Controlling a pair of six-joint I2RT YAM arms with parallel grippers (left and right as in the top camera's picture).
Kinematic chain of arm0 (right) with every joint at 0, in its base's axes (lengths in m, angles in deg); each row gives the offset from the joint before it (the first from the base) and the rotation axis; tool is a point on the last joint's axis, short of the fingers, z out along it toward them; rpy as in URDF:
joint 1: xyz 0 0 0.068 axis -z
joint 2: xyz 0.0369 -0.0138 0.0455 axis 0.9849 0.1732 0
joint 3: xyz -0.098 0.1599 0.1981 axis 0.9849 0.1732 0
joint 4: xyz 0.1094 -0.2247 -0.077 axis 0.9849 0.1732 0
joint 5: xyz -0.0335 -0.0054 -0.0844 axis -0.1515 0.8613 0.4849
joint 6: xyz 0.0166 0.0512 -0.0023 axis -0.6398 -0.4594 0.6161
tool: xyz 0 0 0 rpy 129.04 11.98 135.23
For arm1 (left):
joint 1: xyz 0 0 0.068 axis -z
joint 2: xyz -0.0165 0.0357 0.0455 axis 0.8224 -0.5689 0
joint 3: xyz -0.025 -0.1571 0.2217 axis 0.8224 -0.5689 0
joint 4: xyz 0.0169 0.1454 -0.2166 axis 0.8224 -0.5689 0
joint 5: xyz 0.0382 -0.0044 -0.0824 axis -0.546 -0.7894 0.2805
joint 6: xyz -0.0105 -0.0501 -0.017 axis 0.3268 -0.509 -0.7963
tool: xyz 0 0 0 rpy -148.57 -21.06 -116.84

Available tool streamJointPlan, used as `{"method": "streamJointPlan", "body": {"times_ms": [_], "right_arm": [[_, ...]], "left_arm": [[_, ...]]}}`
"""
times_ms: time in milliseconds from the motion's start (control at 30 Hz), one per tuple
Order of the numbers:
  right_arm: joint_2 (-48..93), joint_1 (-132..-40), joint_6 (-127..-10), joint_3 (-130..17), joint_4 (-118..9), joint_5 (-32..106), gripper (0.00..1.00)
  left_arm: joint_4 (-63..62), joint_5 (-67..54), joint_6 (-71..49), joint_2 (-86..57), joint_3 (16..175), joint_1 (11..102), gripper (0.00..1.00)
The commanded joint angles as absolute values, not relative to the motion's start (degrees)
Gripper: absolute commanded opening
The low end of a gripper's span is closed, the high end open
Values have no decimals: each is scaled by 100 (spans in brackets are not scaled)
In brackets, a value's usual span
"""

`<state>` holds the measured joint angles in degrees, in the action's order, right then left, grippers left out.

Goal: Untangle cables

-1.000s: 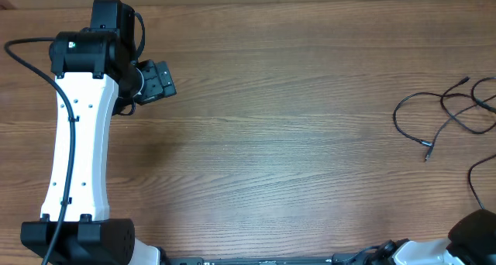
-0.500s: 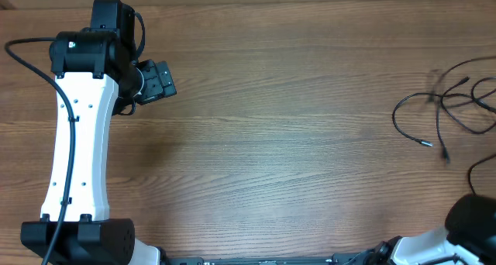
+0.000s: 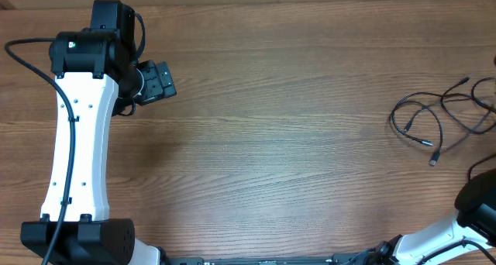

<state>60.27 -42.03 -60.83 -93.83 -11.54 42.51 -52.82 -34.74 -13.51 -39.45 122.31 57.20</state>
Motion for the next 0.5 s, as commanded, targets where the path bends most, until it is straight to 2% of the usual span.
{"method": "streamJointPlan", "body": {"times_ms": [0, 67, 200, 467], "right_arm": [[5909, -4216, -6063, -9425, -1180, 3508, 49], [5909, -4220, -5984, -9425, -1154, 2603, 64], [5909, -4450, -4870, -9425, -883, 1065, 67], [5909, -5958, -4201, -9422, -568, 1742, 80]], "left_arm": [[-5292, -3433, -1386, -3953, 12237, 5728, 96], [-5292, -3430, -1375, -3953, 12237, 5728, 97], [-5244, -3380, -1172, -3953, 12237, 5728, 98], [-4774, -2893, -215, -3953, 12237, 5728, 99]]}}
